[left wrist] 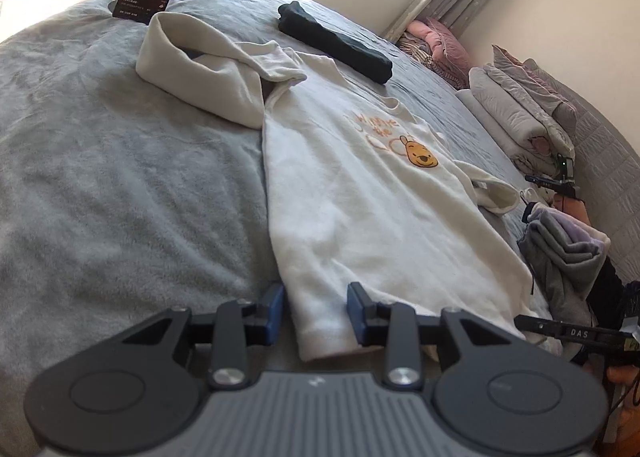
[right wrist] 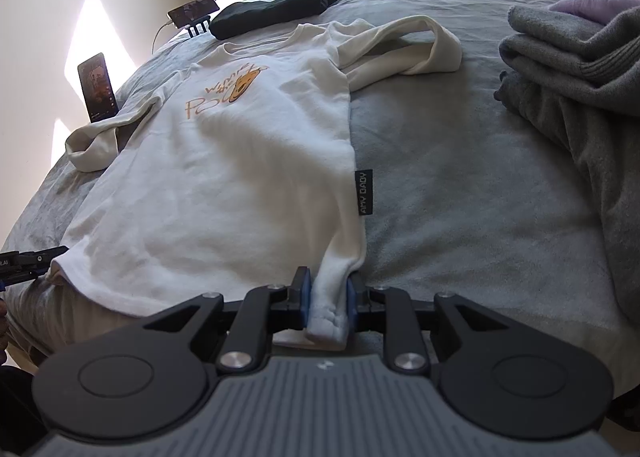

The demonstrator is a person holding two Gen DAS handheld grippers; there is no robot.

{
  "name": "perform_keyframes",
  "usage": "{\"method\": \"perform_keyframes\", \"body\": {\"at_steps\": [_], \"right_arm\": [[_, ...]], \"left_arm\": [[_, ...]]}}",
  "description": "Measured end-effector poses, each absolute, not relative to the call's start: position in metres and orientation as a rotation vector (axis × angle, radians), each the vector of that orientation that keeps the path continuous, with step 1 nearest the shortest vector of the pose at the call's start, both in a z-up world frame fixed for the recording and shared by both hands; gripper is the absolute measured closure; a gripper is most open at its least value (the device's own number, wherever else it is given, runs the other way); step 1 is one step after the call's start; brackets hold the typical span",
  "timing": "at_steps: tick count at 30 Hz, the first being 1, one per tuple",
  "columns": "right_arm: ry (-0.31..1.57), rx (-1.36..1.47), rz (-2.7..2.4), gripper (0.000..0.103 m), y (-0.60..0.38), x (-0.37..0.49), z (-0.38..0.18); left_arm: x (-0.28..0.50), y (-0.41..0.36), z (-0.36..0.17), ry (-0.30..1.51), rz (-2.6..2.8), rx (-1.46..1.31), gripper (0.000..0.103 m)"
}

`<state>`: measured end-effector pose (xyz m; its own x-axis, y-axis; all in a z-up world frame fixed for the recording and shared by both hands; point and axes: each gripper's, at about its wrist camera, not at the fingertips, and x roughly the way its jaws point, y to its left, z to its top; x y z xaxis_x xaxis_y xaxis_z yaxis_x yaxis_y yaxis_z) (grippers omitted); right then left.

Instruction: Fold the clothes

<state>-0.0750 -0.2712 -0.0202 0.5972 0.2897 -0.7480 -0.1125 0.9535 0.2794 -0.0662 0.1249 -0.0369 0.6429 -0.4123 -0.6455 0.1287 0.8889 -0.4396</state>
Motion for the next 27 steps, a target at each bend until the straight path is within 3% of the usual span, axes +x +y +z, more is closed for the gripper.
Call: {"method": "perform_keyframes", "body": {"at_steps": [1,2,5,12,17,23,27], "right_arm": [[0.902,0.211,0.240,0.079,-0.271,-0.075,-0.020],[0.903,0.215,0.246,0.081,-0.271,-0.075,-0.020],[0.880,0.252,0.256,0.093,-0.278,-0.078,-0.018],[0.814,0.278,0.283,0.095,-0.301,-0.093,0.004],[0.872,0.231,0.315,0.095,-0.300,-0.093,0.008],[0.963,0.177,0.328,0.086,-0.293,-0.085,-0.003],[0.930,0.178,0.342,0.079,-0.298,-0.081,0.011]], "left_arm": [[-0.067,0.121,-0.037,0.809,-0.299,-0.348,0.088],[-0.069,0.120,-0.035,0.802,-0.286,-0.335,0.093],[-0.074,0.120,-0.027,0.781,-0.251,-0.312,0.094],[-0.102,0.114,-0.001,0.745,-0.275,-0.217,0.095],[-0.108,0.109,-0.003,0.814,-0.292,-0.112,0.097],[-0.102,0.110,-0.007,0.889,-0.334,-0.026,0.093],[-0.102,0.117,0.012,0.845,-0.325,-0.006,0.081]]}}
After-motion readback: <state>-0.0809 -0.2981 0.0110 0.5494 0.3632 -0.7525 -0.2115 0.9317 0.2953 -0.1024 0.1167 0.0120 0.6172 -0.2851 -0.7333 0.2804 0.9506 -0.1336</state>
